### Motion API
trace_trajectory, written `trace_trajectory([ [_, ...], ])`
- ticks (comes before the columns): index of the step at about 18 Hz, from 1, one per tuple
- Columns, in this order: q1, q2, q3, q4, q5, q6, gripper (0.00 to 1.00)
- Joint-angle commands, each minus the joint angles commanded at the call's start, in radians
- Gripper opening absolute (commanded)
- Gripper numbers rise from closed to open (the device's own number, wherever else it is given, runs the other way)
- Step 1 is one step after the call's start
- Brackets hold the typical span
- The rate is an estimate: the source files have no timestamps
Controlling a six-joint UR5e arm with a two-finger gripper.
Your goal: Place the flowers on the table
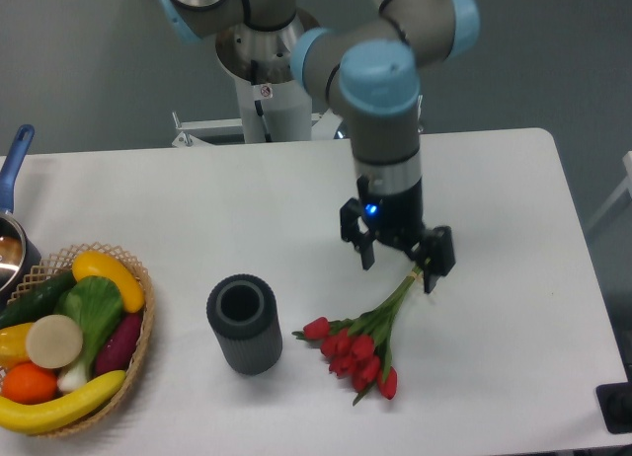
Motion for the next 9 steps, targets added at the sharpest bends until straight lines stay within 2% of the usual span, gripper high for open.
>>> trace_trajectory([
  [4, 0.052, 0.052, -0.008, -0.103, -0.031, 0.162, 1.0],
  [9, 0.16, 0.112, -0.049, -0.178, -0.06, 0.382, 1.0],
])
